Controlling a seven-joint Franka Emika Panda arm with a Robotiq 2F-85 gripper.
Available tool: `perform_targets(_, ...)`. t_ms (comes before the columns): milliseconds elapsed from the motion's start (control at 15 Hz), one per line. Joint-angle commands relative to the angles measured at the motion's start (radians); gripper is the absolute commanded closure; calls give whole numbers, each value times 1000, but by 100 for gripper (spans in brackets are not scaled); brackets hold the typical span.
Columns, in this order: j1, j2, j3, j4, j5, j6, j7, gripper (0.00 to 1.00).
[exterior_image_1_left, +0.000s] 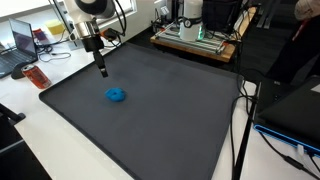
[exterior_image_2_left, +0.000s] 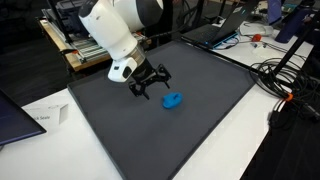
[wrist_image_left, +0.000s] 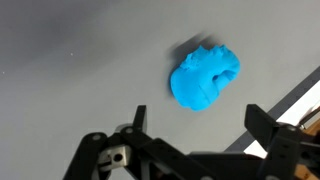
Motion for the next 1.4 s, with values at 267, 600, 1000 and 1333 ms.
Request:
perform_targets(267,154,-204,-39,-267,-5,195,142,0)
perform_targets(600,368,-223,-157,-359,-187,390,504,0)
perform_targets(1000,746,-197,-484,-335,-529,328,958,0)
perform_targets(1333,820,-181,-514,-216,-861,138,1292,0)
